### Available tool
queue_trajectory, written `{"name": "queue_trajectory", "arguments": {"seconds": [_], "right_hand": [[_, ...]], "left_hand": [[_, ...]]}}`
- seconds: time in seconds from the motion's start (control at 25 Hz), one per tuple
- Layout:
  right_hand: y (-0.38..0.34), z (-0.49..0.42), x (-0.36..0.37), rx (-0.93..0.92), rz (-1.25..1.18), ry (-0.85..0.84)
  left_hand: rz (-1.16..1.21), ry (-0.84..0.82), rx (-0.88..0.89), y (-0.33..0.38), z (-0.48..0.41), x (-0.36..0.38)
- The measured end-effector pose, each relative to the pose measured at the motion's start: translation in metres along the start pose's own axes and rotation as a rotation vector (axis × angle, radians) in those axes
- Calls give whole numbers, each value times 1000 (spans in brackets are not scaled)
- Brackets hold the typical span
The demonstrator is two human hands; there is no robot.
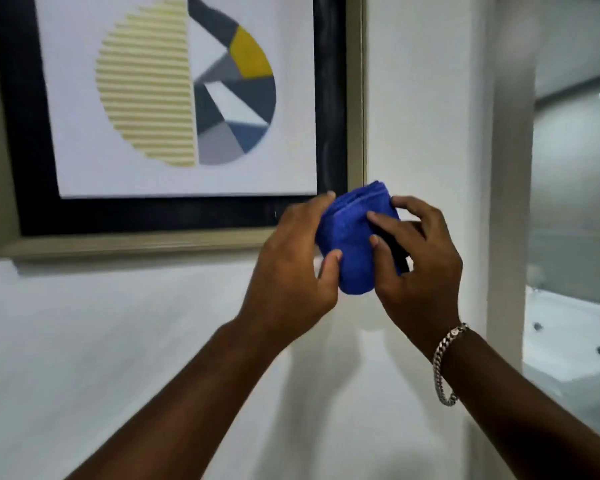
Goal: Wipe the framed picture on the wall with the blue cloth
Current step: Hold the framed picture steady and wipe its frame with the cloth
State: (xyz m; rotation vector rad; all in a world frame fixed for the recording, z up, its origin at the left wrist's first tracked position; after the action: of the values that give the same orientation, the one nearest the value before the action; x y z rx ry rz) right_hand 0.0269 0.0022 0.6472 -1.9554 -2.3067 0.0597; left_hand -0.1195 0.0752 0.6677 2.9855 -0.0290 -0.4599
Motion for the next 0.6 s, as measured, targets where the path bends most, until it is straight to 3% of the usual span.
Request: {"name": "queue_trajectory", "arguments": {"seconds": [0.24,0.44,0.6], "right_hand": [[-27,-149,31,-161,-90,159],[-32,-224,53,-200,-55,102],[-28,-252,68,-260,270,10]], "left_hand": [[-379,161,281,7,-127,-71],[-862,102,126,-30,-176,-92],[-936,103,45,-59,-189,-88]]}}
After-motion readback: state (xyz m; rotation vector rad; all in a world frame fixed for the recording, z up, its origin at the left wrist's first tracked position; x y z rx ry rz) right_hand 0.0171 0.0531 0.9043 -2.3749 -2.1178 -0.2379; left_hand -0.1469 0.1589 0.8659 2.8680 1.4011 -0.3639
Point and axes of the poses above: each hand's wrist, its own z-axis away from the middle knuckle, its own x-axis out of the palm, y = z × x, the point moved 3 cm from there along -z, towards the middle knuckle, and after that the axes turned 4 degrees about z, right-handed, at the moved point
